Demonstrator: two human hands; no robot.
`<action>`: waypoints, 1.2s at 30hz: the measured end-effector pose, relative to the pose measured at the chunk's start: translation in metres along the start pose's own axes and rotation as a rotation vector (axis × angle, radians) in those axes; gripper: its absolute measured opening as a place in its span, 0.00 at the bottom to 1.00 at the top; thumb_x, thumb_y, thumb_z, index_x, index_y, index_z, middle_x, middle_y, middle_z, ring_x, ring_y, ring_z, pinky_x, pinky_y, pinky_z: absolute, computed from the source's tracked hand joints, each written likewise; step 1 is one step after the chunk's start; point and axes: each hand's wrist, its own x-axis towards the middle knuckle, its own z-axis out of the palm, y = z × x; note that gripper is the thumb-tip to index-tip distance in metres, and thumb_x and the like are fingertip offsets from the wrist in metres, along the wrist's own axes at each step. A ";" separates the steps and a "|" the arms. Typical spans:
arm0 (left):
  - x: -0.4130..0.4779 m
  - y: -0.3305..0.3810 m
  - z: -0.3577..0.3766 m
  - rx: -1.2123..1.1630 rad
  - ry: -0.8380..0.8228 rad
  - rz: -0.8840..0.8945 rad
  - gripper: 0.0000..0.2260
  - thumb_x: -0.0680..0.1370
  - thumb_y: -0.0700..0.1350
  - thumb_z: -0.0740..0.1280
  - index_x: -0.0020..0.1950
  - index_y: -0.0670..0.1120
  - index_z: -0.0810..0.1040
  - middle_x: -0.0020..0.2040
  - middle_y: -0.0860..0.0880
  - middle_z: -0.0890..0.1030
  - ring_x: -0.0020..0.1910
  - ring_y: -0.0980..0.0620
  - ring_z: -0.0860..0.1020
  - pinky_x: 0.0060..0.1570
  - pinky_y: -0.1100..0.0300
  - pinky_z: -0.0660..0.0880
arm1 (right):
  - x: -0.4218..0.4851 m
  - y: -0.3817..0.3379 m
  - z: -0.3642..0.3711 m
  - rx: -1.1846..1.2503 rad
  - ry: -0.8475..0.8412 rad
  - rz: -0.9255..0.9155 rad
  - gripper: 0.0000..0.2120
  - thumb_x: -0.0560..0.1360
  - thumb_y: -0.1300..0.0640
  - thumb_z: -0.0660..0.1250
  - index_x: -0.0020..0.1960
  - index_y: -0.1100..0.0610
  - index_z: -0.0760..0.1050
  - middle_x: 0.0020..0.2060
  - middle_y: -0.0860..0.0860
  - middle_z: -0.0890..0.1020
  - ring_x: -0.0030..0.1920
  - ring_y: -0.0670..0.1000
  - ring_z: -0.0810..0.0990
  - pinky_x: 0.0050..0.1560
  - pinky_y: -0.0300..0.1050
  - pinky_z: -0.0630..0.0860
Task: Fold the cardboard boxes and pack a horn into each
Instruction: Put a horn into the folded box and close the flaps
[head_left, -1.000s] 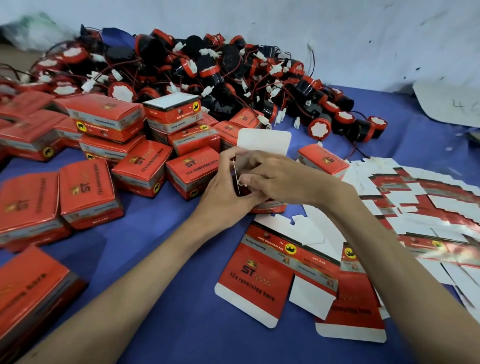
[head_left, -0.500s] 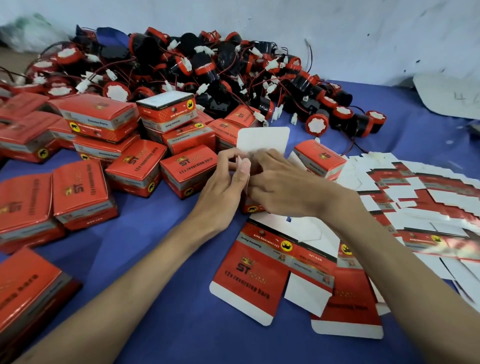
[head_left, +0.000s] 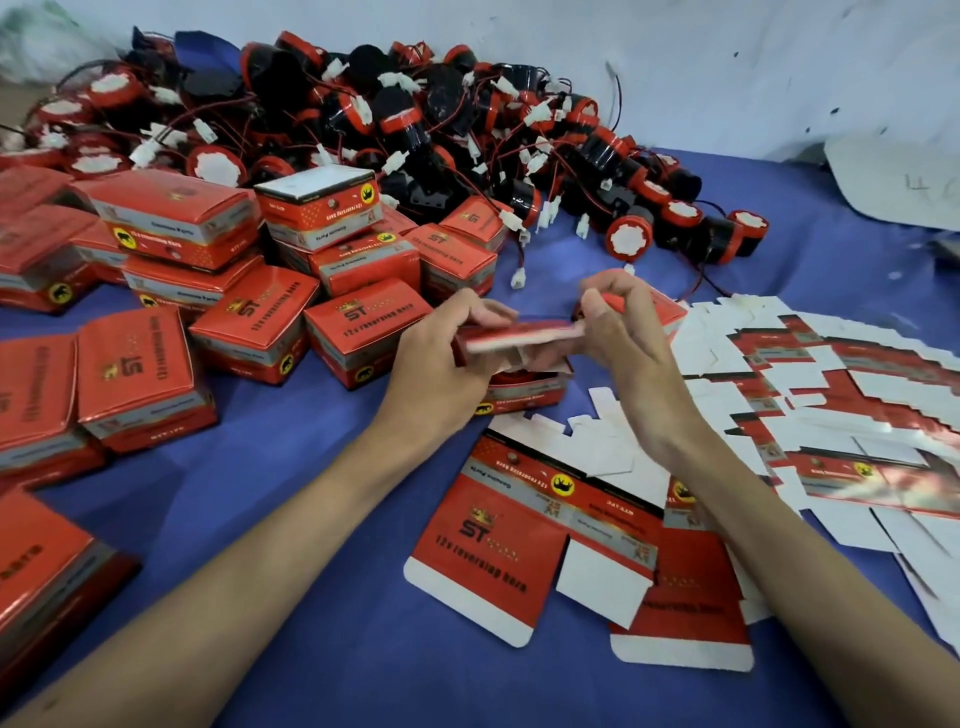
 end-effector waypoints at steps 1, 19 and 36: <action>-0.001 0.001 0.000 0.020 0.001 0.034 0.07 0.72 0.34 0.72 0.45 0.41 0.76 0.49 0.52 0.82 0.50 0.58 0.79 0.48 0.67 0.75 | 0.000 0.001 -0.002 -0.015 0.028 0.008 0.15 0.78 0.47 0.62 0.61 0.51 0.68 0.37 0.47 0.81 0.45 0.47 0.82 0.52 0.42 0.78; -0.007 -0.004 -0.022 0.348 -0.221 0.354 0.15 0.78 0.45 0.67 0.63 0.42 0.78 0.63 0.48 0.78 0.66 0.51 0.74 0.66 0.57 0.71 | -0.014 0.007 -0.004 -1.064 0.059 -0.425 0.15 0.74 0.55 0.68 0.58 0.60 0.80 0.55 0.65 0.80 0.53 0.66 0.81 0.51 0.60 0.79; -0.016 -0.006 -0.020 0.538 -0.385 0.419 0.19 0.81 0.50 0.61 0.71 0.47 0.71 0.72 0.51 0.70 0.74 0.50 0.64 0.63 0.50 0.73 | -0.013 0.011 -0.014 -0.822 -0.070 -0.297 0.20 0.73 0.60 0.72 0.62 0.64 0.75 0.62 0.55 0.77 0.62 0.51 0.76 0.63 0.51 0.74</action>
